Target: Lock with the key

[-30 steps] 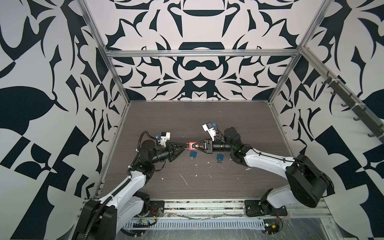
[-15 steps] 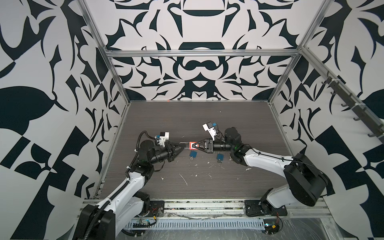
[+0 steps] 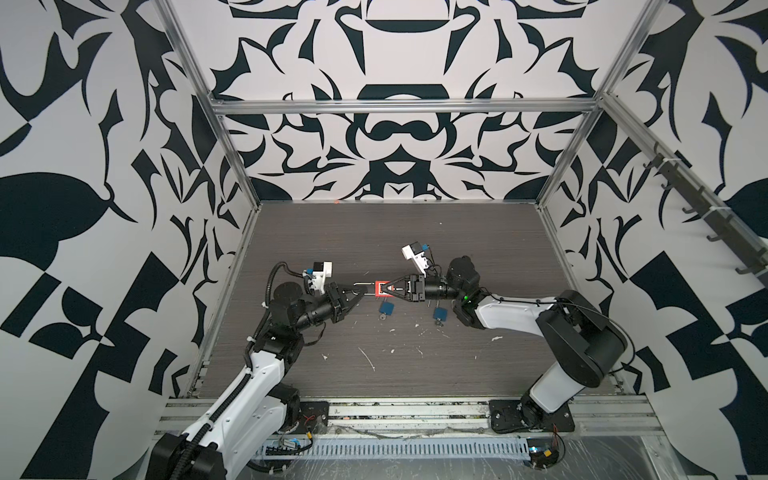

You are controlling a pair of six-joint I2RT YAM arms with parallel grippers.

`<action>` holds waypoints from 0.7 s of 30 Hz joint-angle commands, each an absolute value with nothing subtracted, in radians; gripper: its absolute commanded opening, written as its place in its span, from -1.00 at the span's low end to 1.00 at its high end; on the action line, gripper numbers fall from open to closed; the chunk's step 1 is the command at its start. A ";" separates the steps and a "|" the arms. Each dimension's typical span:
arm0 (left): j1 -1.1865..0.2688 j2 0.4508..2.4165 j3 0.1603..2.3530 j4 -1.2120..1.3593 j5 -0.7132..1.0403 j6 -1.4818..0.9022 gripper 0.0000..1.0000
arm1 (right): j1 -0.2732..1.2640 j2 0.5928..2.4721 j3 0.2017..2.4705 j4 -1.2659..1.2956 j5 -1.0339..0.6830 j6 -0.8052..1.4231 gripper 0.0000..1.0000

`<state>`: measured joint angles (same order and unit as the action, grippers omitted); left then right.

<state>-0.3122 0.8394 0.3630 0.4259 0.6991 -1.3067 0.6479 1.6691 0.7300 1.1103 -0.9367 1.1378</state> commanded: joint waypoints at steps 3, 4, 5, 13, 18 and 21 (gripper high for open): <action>-0.319 0.808 0.408 0.507 0.780 -1.268 -1.00 | 0.624 1.734 0.751 1.271 -0.892 1.287 -1.00; -0.319 0.808 0.414 0.491 0.782 -1.257 -1.00 | 0.622 1.740 0.750 1.285 -0.892 1.300 -1.00; -0.319 0.806 0.425 0.458 0.783 -1.239 -1.00 | 0.618 1.742 0.751 1.294 -0.894 1.312 -1.00; -0.313 0.796 0.499 0.298 0.773 -1.138 -0.67 | 0.571 1.741 0.721 1.320 -0.948 1.355 -1.00; -0.313 0.825 0.485 0.360 0.777 -1.174 -0.65 | 0.570 1.756 0.714 1.334 -0.951 1.360 -1.00; -0.313 0.824 0.479 0.362 0.772 -1.175 -0.58 | 0.570 1.766 0.714 1.369 -0.957 1.379 -1.00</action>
<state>-0.3096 0.8322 0.4564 0.2958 0.7361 -1.1805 0.5774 1.7546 0.7258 1.3365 -0.9730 1.3598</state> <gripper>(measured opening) 0.202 0.219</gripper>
